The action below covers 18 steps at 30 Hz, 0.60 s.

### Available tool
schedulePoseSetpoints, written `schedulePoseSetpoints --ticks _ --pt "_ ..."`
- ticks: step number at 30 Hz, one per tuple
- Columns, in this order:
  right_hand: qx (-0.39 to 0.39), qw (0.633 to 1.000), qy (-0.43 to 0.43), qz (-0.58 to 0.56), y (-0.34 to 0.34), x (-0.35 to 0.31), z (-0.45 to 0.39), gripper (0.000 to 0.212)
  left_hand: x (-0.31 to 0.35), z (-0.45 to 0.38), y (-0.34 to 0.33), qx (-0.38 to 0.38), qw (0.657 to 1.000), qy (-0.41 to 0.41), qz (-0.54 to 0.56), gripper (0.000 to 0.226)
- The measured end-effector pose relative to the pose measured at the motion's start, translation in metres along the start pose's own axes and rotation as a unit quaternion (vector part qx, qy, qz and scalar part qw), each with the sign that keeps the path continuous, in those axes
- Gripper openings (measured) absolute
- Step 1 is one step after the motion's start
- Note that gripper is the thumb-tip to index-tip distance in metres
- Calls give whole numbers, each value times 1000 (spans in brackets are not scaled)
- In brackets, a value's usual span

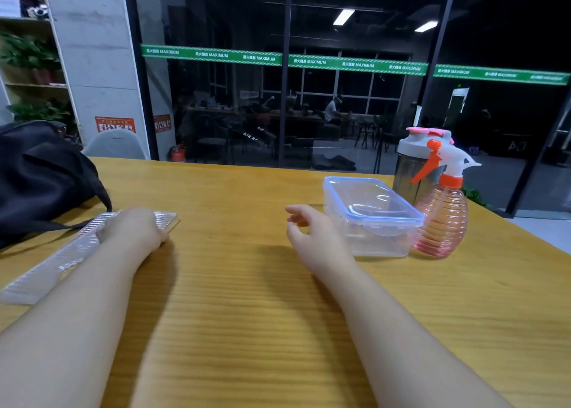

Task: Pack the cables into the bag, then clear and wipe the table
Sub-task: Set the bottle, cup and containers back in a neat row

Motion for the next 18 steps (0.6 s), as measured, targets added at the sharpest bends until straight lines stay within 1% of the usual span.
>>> schedulePoseSetpoints --ticks 3,5,7,8,9,12,13,16,18 --pt "0 1000 -1 -2 0 -1 0 37 8 6 0 -18 1000 -15 20 33" --pt "-3 1000 -4 -3 0 -2 0 37 11 6 -2 -17 998 -36 42 34" --pt "-6 1000 -6 -4 0 -2 1 37 12 8 -4 -12 998 -33 51 42" --pt "-6 1000 -6 -4 0 -2 1 37 10 6 -5 -7 999 -23 44 49" --pt "-5 1000 -7 -5 0 -3 1 37 7 6 -6 -14 999 4 31 59" --pt "-2 1000 -12 -16 0 -2 2 37 -4 1 -13 -51 996 70 16 100" --pt "-3 1000 -13 -18 0 -2 2 36 -6 3 -13 -61 994 81 25 105" --pt "-9 1000 -12 -20 0 -2 3 36 -4 11 -9 -65 993 91 26 105" --pt "-12 1000 -11 -17 0 -2 3 36 1 17 -6 -59 995 81 15 105"
Point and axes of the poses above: each hand's wrist, its own z-axis away from the middle knuckle, its own y-axis out of the back of the hand, x = y × z, the point moved 2 cm from there along -z, towards the middle knuckle, and after that the axes turned 5 degrees about -x, right-handed, at the moved point
